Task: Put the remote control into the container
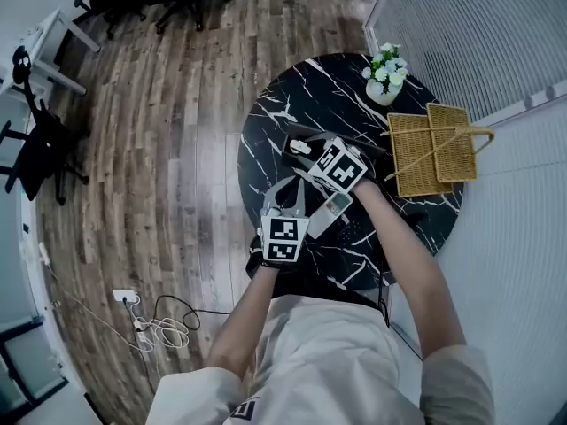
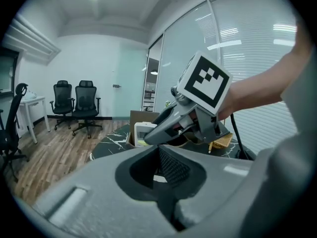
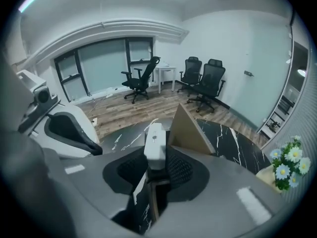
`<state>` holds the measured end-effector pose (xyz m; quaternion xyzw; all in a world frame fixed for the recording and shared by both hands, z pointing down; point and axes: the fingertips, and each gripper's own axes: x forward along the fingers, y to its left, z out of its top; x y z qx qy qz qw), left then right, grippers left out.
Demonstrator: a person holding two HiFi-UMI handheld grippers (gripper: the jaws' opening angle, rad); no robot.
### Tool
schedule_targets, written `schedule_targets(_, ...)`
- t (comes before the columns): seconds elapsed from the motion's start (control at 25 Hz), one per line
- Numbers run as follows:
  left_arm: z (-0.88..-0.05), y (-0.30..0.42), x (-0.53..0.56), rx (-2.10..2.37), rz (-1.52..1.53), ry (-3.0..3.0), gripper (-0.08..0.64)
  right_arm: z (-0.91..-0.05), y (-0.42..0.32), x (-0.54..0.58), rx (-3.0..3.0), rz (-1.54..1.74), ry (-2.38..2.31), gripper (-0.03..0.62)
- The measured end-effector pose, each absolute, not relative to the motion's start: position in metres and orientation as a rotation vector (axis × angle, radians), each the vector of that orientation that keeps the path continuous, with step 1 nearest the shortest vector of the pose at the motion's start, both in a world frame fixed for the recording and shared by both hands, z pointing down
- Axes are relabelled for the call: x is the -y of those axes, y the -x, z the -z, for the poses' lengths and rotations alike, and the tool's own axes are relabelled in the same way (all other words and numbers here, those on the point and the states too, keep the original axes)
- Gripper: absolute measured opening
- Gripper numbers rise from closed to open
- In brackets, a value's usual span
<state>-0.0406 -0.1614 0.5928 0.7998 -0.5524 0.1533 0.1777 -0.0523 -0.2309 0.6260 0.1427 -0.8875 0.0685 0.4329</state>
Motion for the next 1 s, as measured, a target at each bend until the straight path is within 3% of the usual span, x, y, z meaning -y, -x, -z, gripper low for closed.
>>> schedule_targets(0.28, -0.584, 0.024, 0.156, 1.530, -0.444, -2.304, 0.005, -0.581, 0.034, 0.235, 2.282, -0.073, -0.584, 0.110)
schedule_targets(0.56, -0.561, 0.015, 0.148, 1.478, -0.505, -2.385, 0.005, -0.500, -0.035, 0.203, 2.443, -0.239, -1.010, 0.004)
schedule_targets(1.0, -0.561, 0.018, 0.117, 1.426, -0.499, -2.351, 0.005, -0.555, -0.105, 0.104, 2.301, -0.642, -1.442, 0.002)
